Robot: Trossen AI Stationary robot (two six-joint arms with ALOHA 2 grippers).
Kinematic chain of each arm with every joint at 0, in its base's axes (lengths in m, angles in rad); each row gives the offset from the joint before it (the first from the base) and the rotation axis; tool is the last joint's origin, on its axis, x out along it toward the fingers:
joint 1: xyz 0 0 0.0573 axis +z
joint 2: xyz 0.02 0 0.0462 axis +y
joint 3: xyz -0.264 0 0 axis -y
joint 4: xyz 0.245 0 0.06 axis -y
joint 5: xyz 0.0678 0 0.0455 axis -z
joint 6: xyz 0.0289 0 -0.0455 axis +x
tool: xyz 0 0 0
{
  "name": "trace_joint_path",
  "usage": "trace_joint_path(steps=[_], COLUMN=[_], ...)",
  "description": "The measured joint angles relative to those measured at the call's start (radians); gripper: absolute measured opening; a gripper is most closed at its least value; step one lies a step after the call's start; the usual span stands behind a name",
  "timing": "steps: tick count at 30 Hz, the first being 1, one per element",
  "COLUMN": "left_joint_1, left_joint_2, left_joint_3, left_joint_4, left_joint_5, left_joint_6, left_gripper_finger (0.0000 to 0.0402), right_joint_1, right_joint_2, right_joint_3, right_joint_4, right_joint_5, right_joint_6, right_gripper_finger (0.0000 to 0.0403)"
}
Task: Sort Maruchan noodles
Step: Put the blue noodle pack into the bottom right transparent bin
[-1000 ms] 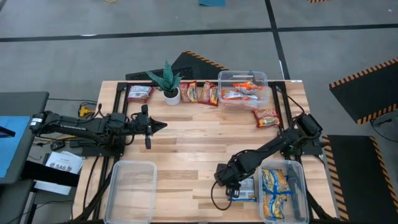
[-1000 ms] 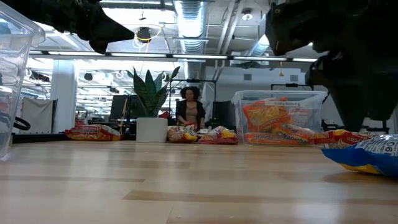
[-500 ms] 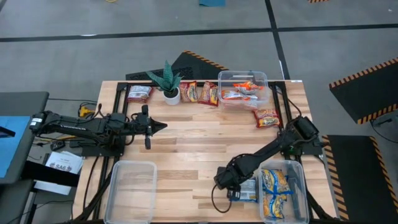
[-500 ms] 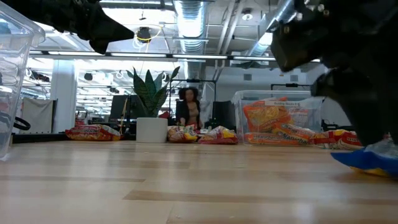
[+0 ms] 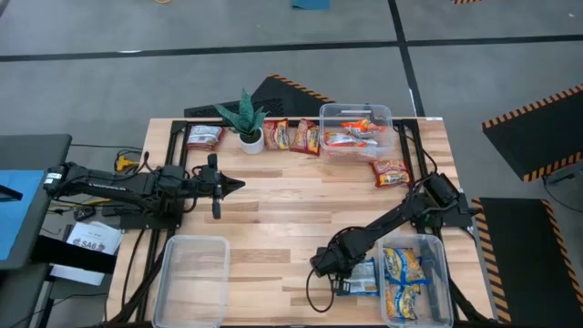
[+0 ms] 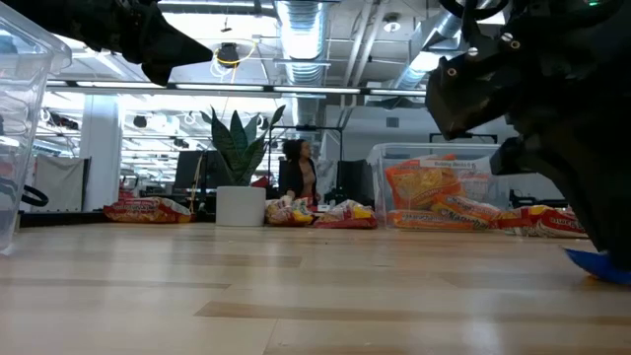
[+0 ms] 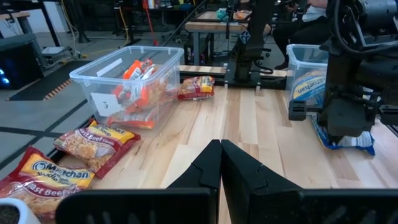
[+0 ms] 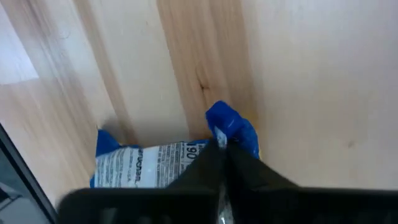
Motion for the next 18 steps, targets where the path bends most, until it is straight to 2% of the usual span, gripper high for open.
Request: trace_joint_path(steps=[2, 10, 13, 18], left_joint_1=[0.000, 0.000, 0.000, 0.000], left_joint_2=[0.000, 0.000, 0.000, 0.000], left_joint_3=[0.000, 0.000, 0.000, 0.000], left_joint_4=[0.000, 0.000, 0.000, -0.001], left_joint_5=[0.000, 0.000, 0.000, 0.000], left_joint_6=[0.000, 0.000, 0.000, 0.000], left_gripper_finger=[0.0000, 0.0000, 0.0000, 0.0000], right_joint_1=[-0.011, -0.071, -0.084, -0.089], right_joint_2=[-0.004, -0.007, -0.008, -0.059], right_joint_3=[0.010, 0.173, 0.275, 0.435], right_joint_4=[0.000, -0.024, -0.128, -0.371], right_joint_5=[0.009, 0.023, 0.024, 0.119], right_joint_6=[-0.016, -0.186, -0.255, -0.276], right_gripper_finger=[0.0014, 0.0006, 0.0006, 0.0005])
